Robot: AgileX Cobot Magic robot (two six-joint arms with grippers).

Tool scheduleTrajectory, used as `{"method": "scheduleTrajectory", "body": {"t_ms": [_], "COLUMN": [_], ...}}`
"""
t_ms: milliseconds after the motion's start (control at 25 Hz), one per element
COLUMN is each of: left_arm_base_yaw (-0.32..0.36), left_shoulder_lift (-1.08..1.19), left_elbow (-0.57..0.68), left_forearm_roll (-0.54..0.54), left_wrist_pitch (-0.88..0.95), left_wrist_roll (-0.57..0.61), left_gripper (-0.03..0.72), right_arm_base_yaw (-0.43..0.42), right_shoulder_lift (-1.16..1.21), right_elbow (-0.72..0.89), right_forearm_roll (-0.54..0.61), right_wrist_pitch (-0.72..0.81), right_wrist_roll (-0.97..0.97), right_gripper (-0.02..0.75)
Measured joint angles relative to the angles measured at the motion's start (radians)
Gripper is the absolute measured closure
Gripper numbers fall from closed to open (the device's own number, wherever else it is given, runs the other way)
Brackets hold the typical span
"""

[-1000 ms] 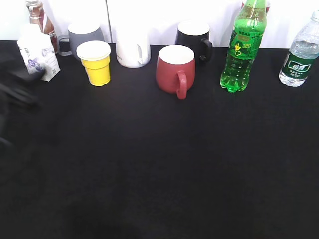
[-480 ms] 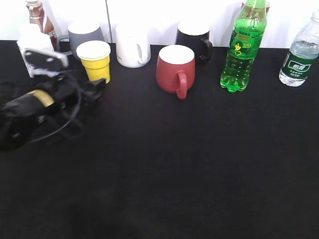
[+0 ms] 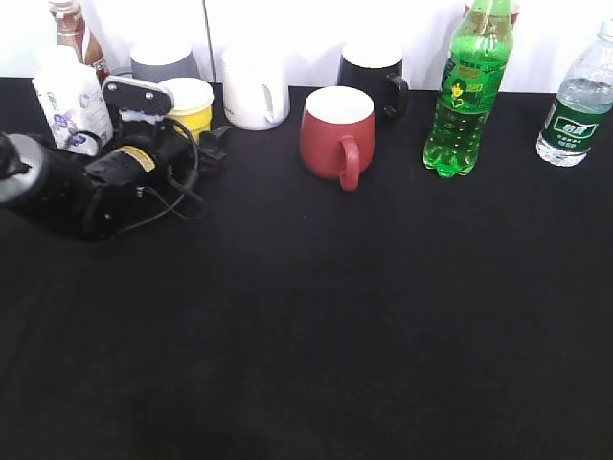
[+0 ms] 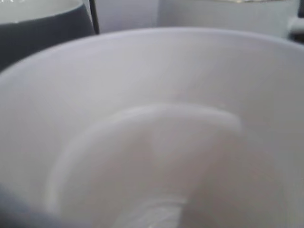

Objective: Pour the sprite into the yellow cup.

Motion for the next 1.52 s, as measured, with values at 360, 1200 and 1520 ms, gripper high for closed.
{"method": "scheduleTrajectory", "body": {"t_ms": [360, 1200, 1520], "left_arm_base_yaw": [0.0, 0.0, 0.0], "left_shoulder_lift": [0.003, -0.343, -0.343], "left_elbow": [-0.003, 0.464, 0.464], "left_forearm_roll": [-0.004, 0.54, 0.543], "left_wrist_pitch": [-0.094, -0.352, -0.352], "left_wrist_roll": [-0.002, -0.045, -0.045], "left_gripper": [0.235, 0.246, 0.246], "right_arm_base_yaw": [0.0, 0.0, 0.197], "right_shoulder_lift": [0.0, 0.683, 1.351], "right_elbow": [0.0, 0.283, 0.147], "right_forearm_roll": [0.0, 0.006, -0.031], "right_wrist_pitch": [0.0, -1.381, -1.82], "right_wrist_roll": [0.0, 0.004, -0.054], "right_gripper": [0.153, 0.153, 0.153]}}
